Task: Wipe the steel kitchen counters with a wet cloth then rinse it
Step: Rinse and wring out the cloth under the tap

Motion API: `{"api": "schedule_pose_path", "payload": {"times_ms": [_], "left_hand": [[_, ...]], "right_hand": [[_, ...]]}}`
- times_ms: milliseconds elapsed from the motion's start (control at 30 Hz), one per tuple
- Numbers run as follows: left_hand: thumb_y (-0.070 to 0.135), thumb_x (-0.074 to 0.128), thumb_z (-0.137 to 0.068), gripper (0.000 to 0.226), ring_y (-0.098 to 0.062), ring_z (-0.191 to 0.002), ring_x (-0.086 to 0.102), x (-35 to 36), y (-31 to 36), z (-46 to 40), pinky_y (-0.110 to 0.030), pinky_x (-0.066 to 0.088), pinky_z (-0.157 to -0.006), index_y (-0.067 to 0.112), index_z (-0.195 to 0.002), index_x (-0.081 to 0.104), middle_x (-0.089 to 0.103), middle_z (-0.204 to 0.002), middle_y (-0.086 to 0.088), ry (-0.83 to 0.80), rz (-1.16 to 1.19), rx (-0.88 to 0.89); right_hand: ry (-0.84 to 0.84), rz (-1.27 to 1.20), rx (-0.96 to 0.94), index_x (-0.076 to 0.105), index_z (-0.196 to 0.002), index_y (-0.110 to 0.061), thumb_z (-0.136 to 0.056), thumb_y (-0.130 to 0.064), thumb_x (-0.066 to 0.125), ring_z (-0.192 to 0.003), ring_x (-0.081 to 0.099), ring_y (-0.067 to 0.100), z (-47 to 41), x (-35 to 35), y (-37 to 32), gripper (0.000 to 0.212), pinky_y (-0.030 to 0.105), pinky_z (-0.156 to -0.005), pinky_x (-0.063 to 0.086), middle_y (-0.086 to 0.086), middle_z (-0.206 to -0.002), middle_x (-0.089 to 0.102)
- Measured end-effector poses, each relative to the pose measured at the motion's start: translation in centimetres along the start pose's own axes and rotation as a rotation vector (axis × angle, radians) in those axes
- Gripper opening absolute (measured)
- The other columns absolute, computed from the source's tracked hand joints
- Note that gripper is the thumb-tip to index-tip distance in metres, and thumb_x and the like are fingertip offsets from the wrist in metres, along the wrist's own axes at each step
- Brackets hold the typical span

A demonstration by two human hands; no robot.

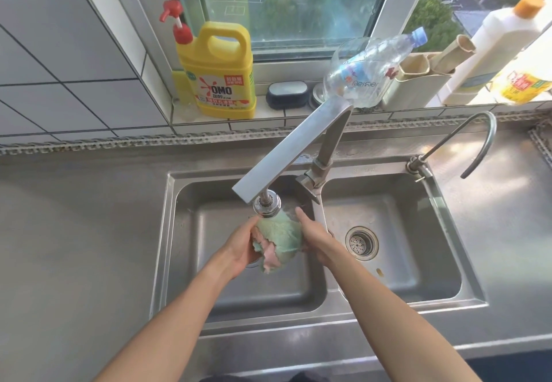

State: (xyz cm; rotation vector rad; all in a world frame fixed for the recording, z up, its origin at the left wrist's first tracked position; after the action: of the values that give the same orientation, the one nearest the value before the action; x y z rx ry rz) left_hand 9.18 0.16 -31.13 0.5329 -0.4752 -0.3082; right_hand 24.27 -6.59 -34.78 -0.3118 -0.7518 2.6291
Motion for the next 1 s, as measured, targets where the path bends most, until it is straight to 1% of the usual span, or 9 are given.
{"api": "schedule_pose_path", "payload": {"times_ms": [133,233,367,467,567,667,733,867,1000], "left_hand": [[0.062,0.032,-0.108,0.068,-0.027,-0.124,0.070,0.4,0.5,0.3,-0.037,0.060,-0.095,0.012,-0.137,0.067,0.073,-0.133,-0.012,-0.065,0.093,0.022],[0.058,0.025,-0.109,0.067,-0.022,-0.104,0.079,-1.6,0.1,0.3,-0.035,0.058,-0.082,0.012,-0.121,0.072,0.080,-0.116,-0.010,0.060,0.140,0.007],[0.039,0.039,-0.109,0.052,-0.028,-0.090,0.081,-4.5,-0.2,0.1,-0.030,0.063,-0.062,0.003,-0.116,0.075,0.081,-0.107,-0.017,0.191,0.122,0.018],[0.039,0.043,-0.110,0.048,-0.029,-0.093,0.079,-5.5,-0.9,-0.6,-0.033,0.062,-0.072,0.003,-0.122,0.073,0.080,-0.110,-0.017,0.251,0.142,0.008],[0.043,0.042,-0.111,0.050,-0.031,-0.111,0.073,-4.8,-1.3,-1.3,-0.038,0.058,-0.092,0.006,-0.128,0.071,0.076,-0.123,-0.017,0.250,0.162,-0.008],[0.045,0.047,-0.109,0.051,-0.033,-0.117,0.072,-2.9,-1.3,-2.1,-0.039,0.059,-0.095,0.005,-0.129,0.071,0.076,-0.125,-0.017,0.207,0.168,-0.019],[0.043,0.050,-0.108,0.049,-0.033,-0.114,0.075,-1.6,-1.2,-2.7,-0.040,0.063,-0.089,0.004,-0.124,0.075,0.077,-0.123,-0.017,0.152,0.183,-0.020],[0.040,0.063,-0.099,0.036,-0.025,-0.091,0.081,-1.5,-1.5,-3.7,-0.031,0.063,-0.066,0.015,-0.089,0.087,0.082,-0.105,-0.012,0.181,0.098,-0.003],[0.033,0.065,-0.099,0.029,-0.023,-0.085,0.081,-1.7,-0.7,-3.7,-0.032,0.063,-0.065,0.010,-0.101,0.082,0.083,-0.099,-0.010,0.227,0.063,0.059]], "right_hand": [[-0.197,-0.292,0.088,0.066,-0.117,-0.005,-0.098,-0.066,0.048,-0.103,0.073,0.030,-0.7,3.0,1.0,0.066,0.039,-0.078,0.060,0.014,-0.113,0.076],[-0.168,-0.333,-0.011,0.070,-0.114,-0.003,-0.097,-0.042,0.066,-0.104,0.074,0.031,-1.4,3.7,0.3,0.043,0.047,-0.095,0.059,0.014,-0.108,0.078],[-0.064,-0.340,-0.157,0.070,-0.100,-0.006,-0.092,-0.024,0.074,-0.086,0.071,0.023,-1.4,3.3,-1.1,0.020,0.039,-0.084,0.059,0.009,-0.096,0.076],[-0.022,-0.294,-0.269,0.068,-0.094,-0.012,-0.095,-0.023,0.072,-0.072,0.065,0.011,-0.7,3.0,-2.2,0.011,0.023,-0.064,0.055,0.000,-0.084,0.072],[0.018,-0.322,-0.364,0.066,-0.100,-0.009,-0.096,-0.023,0.071,-0.075,0.065,0.010,0.2,1.7,-3.0,0.015,0.022,-0.067,0.054,0.001,-0.087,0.071],[0.065,-0.351,-0.394,0.067,-0.104,-0.009,-0.094,-0.025,0.074,-0.081,0.068,0.013,1.0,0.0,-3.2,0.020,0.027,-0.073,0.056,0.003,-0.092,0.072],[0.075,-0.395,-0.392,0.066,-0.108,-0.009,-0.091,-0.023,0.078,-0.082,0.070,0.015,1.3,-0.8,-3.0,0.025,0.030,-0.075,0.058,0.007,-0.095,0.074],[0.075,-0.467,-0.380,0.065,-0.110,-0.007,-0.086,-0.016,0.082,-0.084,0.073,0.022,1.7,-1.6,-2.7,0.031,0.036,-0.079,0.060,0.012,-0.098,0.076],[-0.018,-0.561,-0.235,0.068,-0.114,0.009,-0.085,-0.013,0.081,-0.090,0.073,0.032,1.3,-0.3,-1.1,0.039,0.045,-0.088,0.060,0.023,-0.103,0.074]]}}
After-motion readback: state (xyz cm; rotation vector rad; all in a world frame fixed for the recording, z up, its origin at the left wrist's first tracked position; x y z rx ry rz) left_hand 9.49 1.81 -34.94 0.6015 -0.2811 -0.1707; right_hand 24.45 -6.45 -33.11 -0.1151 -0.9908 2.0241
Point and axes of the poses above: each hand's wrist, its own z-axis away from the middle knuckle, its own x-axis out of the palm, y = z × x, the point moved 10 cm from there along -z, towards the middle knuckle
